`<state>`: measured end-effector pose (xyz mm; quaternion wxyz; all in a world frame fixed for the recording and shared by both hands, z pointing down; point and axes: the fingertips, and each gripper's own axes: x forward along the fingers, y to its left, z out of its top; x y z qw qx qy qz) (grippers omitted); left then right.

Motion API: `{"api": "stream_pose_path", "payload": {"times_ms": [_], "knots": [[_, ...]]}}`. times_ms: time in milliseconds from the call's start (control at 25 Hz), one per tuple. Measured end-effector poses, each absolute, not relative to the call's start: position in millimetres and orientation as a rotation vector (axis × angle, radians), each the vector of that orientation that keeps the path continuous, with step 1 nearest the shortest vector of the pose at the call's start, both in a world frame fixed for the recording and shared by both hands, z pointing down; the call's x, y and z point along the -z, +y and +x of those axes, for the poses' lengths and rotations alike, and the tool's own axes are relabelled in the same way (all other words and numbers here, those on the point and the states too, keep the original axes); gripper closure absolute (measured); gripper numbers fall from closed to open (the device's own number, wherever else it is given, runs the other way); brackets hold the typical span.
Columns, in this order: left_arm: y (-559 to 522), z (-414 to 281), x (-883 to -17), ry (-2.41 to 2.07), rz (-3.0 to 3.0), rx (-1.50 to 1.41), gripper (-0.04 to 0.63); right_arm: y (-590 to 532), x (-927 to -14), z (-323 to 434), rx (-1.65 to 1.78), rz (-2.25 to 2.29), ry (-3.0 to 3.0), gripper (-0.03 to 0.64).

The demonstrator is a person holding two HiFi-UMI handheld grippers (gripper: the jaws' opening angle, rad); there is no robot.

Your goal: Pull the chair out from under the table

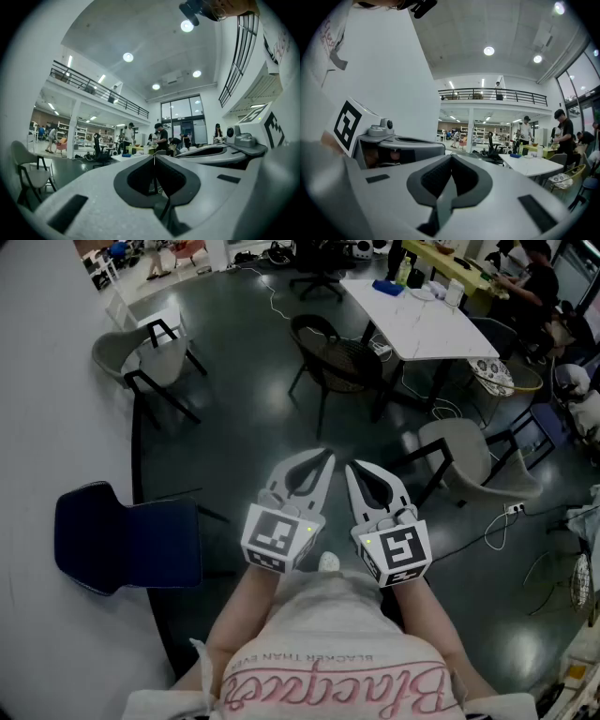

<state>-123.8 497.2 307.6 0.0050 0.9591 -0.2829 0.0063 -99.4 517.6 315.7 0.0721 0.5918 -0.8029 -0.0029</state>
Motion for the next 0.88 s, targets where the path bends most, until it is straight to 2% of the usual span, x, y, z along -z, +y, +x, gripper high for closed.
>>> {"api": "stream_pose_path", "payload": {"times_ms": [880], "knots": [[444.0, -67.2, -328.6, -1.028, 2.943, -0.065, 0.589, 469.0, -332.4, -33.0, -0.038, 1.691, -2.537, 0.612]]}}
